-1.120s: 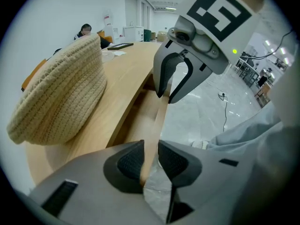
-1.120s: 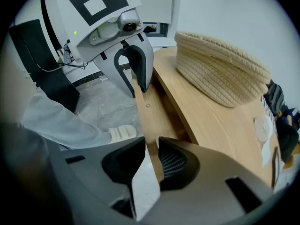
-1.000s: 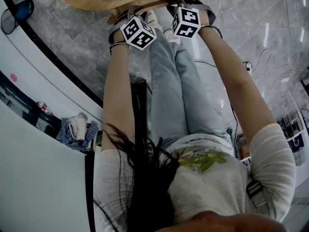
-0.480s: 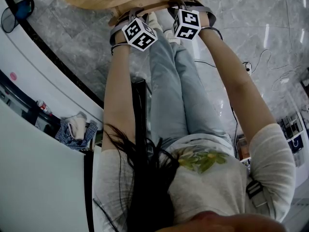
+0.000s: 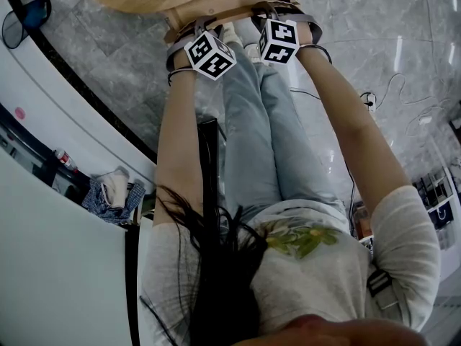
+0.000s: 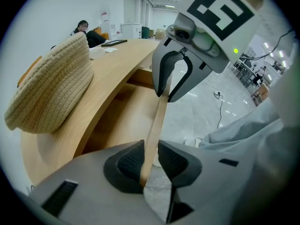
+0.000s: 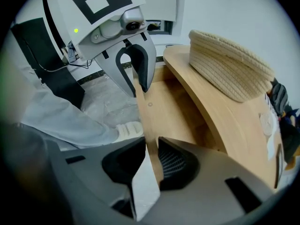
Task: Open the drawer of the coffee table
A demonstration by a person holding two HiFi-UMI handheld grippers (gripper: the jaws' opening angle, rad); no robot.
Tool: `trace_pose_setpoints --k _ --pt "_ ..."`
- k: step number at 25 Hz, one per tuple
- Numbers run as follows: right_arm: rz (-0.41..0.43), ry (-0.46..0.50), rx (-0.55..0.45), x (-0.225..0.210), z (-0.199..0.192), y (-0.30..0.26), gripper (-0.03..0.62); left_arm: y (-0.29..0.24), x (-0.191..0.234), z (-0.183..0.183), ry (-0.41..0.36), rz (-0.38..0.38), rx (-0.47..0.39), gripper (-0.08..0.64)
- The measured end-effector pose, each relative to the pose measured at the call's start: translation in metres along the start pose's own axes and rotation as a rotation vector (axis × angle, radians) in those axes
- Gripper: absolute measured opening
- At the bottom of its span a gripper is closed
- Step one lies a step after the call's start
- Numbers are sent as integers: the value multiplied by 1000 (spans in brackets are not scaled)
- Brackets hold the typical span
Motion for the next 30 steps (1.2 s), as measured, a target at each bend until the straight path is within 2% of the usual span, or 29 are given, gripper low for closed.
trace_pose_setpoints --k 10,16,30 --pt "15 13 17 14 -9 -8 91 -11 -16 -6 2 -28 7 97" --pt "1 14 -2 14 -10 -7 91 -10 -17 -8 13 -14 -22 97" --pt "2 24 9 28 -16 -5 92 -11 -35 -10 47 -9 -19 97"
Point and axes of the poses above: the fingertips, and each gripper's own axes: y backward along the fingers, x to its left, z out of its top, the point moved 4 cm from there along y, backward along the fingers, and after that the axes turned 2 degrees about -y, right-handed, at the moved point
